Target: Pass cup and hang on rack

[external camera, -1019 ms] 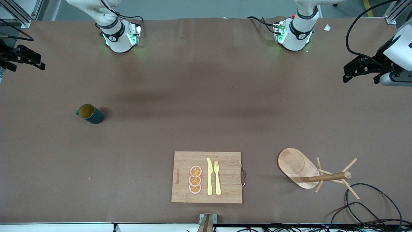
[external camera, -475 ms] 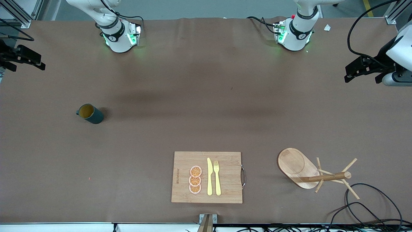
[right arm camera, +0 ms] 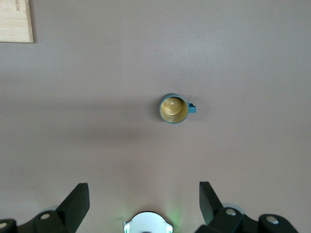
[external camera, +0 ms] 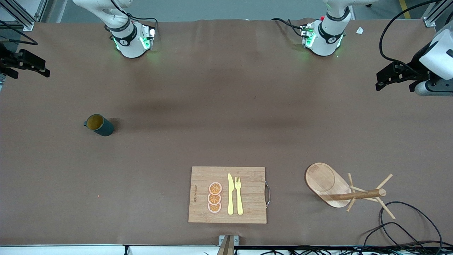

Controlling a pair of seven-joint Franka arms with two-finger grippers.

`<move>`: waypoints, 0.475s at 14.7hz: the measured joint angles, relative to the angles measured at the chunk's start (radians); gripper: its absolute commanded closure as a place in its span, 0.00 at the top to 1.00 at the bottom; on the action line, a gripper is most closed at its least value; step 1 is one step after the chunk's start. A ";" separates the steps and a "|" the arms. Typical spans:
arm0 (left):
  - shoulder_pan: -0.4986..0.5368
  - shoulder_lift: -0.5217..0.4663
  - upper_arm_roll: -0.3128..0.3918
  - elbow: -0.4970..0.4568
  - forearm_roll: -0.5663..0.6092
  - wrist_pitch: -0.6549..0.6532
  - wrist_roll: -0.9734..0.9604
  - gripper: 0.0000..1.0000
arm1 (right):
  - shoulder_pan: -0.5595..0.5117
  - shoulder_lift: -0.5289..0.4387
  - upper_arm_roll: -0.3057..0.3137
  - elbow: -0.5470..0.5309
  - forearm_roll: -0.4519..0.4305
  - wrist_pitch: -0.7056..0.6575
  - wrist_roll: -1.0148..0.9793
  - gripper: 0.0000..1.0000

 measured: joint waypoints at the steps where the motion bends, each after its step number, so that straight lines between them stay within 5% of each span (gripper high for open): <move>1: -0.001 0.002 -0.001 0.000 0.000 0.000 0.000 1.00 | 0.000 0.000 0.000 0.000 0.000 0.000 0.000 1.00; 7: -0.005 0.009 -0.003 0.000 0.000 0.000 0.000 1.00 | -0.005 0.044 -0.005 -0.004 -0.001 0.012 0.000 1.00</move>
